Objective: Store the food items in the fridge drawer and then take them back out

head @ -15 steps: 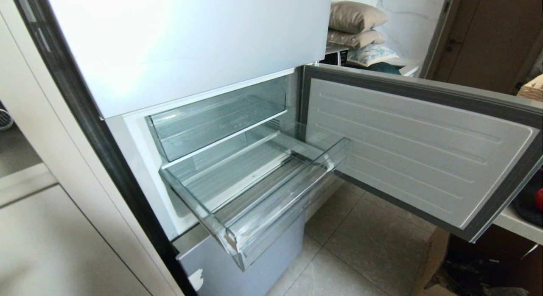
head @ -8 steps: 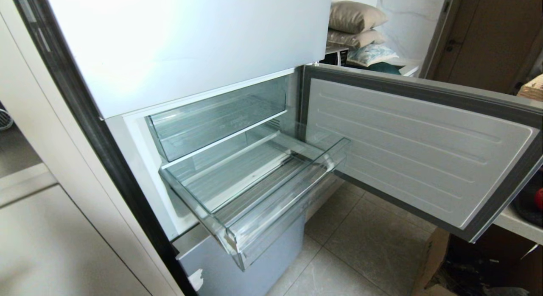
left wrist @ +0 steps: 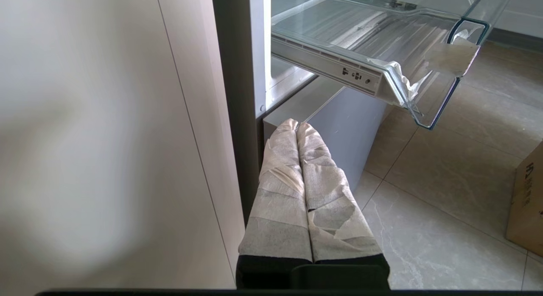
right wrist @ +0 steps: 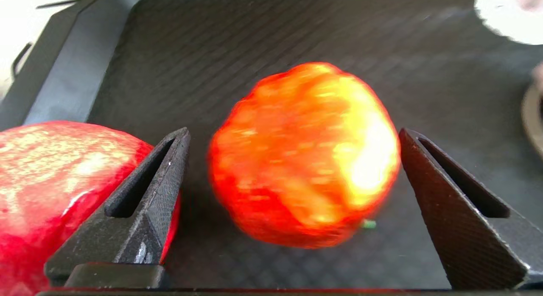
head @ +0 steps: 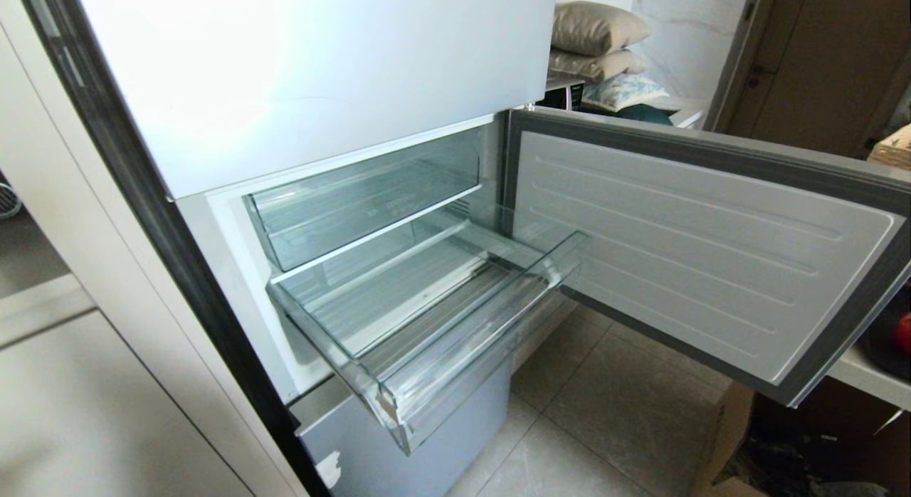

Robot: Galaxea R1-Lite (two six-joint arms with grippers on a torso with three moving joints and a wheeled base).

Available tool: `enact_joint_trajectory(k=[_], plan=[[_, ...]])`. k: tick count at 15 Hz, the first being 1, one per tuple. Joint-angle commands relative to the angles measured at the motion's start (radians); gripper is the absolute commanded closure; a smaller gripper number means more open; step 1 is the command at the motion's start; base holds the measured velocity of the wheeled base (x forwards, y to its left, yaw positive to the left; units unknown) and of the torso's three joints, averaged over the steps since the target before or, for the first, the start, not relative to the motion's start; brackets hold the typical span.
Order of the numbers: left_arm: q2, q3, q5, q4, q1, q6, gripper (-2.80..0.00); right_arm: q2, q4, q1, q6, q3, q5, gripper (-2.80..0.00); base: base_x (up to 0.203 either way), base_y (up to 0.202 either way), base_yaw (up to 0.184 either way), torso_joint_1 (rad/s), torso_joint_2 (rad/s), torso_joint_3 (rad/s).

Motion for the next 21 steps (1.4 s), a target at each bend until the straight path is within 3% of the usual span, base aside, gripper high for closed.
enact_joint_trajectory(k=[1, 3, 4, 5, 10, 13, 16, 21], plan=[[0.000, 0.000, 0.001, 0.000, 0.000, 0.000, 0.00, 0.007, -0.004, 0.002, 0.003, -0.001, 0.002, -2.80, 0.000, 0.000, 0.000, 0.000, 0.00, 0.000], [0.000, 0.000, 0.001, 0.000, 0.000, 0.000, 0.00, 0.013, -0.004, 0.003, 0.010, -0.007, 0.002, -2.80, 0.000, 0.000, 0.000, 0.000, 0.00, 0.000], [0.000, 0.000, 0.001, 0.000, 0.000, 0.000, 0.00, 0.016, -0.004, 0.003, 0.024, -0.007, 0.002, -0.80, 0.000, 0.000, 0.000, 0.000, 0.00, 0.000], [0.000, 0.000, 0.001, 0.000, 0.000, 0.000, 0.00, 0.015, -0.004, 0.005, 0.032, -0.008, 0.002, 0.00, 0.000, 0.000, 0.000, 0.000, 0.00, 0.000], [0.000, 0.000, 0.001, 0.000, 0.000, 0.000, 0.00, -0.031, -0.004, 0.003, 0.057, 0.000, -0.001, 0.00, 0.000, 0.000, 0.000, 0.000, 0.00, 0.000], [0.000, 0.000, 0.001, 0.000, 0.000, 0.000, 0.00, -0.170, -0.001, -0.023, 0.065, 0.072, -0.010, 0.00, 0.000, 0.000, 0.000, 0.000, 0.00, 0.000], [0.000, 0.000, 0.001, 0.000, 0.000, 0.000, 0.00, -0.444, 0.004, -0.055, 0.070, 0.212, -0.038, 0.00, 0.000, 0.000, 0.000, 0.000, 0.00, 0.000], [0.000, 0.000, 0.001, 0.000, 0.000, 0.000, 0.00, -1.093, 0.076, -0.060, 0.081, 0.486, -0.056, 0.00, 0.000, 0.000, 0.000, 0.000, 0.00, 0.000]])
